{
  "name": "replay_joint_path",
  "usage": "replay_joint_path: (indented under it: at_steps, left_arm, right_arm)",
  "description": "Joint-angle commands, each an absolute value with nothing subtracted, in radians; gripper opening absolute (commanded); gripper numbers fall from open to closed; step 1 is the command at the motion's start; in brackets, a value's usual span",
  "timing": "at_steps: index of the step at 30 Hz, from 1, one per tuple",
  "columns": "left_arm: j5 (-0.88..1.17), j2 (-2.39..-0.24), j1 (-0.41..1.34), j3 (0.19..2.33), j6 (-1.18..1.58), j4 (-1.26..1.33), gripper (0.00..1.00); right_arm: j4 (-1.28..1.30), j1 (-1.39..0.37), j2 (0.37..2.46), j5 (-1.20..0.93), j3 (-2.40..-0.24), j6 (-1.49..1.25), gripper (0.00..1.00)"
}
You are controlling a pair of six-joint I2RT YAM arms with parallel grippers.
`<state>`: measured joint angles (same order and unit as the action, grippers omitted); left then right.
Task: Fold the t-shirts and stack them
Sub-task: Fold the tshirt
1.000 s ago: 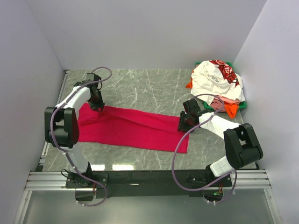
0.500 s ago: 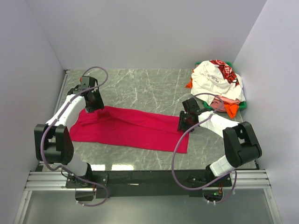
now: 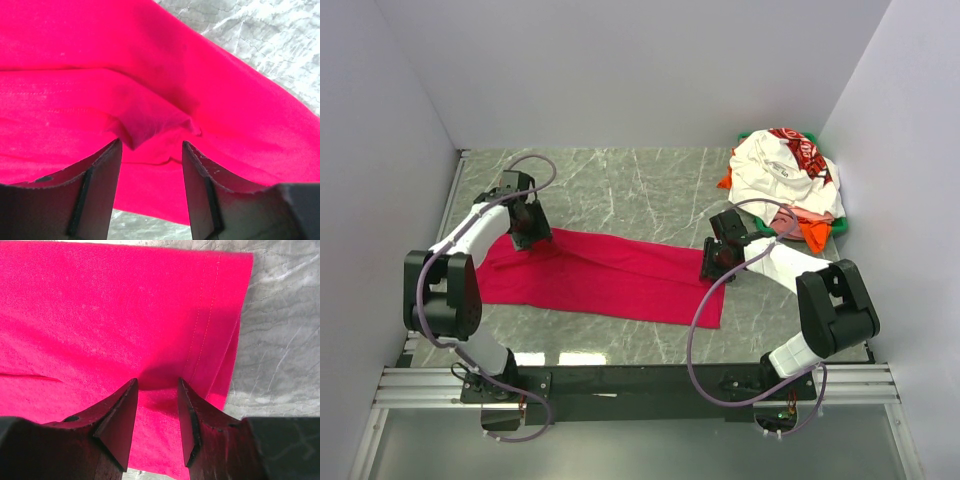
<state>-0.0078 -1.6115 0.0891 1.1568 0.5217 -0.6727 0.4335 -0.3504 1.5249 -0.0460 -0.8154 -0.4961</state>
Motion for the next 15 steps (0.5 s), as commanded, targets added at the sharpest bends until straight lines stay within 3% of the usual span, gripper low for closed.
replay_joint_path:
  at_steps: [1, 15]
  left_arm:
    - [0.003, -1.629, 0.094, 1.204, 0.543, -0.641, 0.56]
    - [-0.052, -1.640, 0.094, 1.200, 0.555, -0.611, 0.49]
  right_arm:
    - [0.456, -0.353, 1.526, -0.032, -0.833, -0.479, 0.45]
    - [0.457, -0.351, 1.539, -0.037, -0.835, -0.474, 0.45]
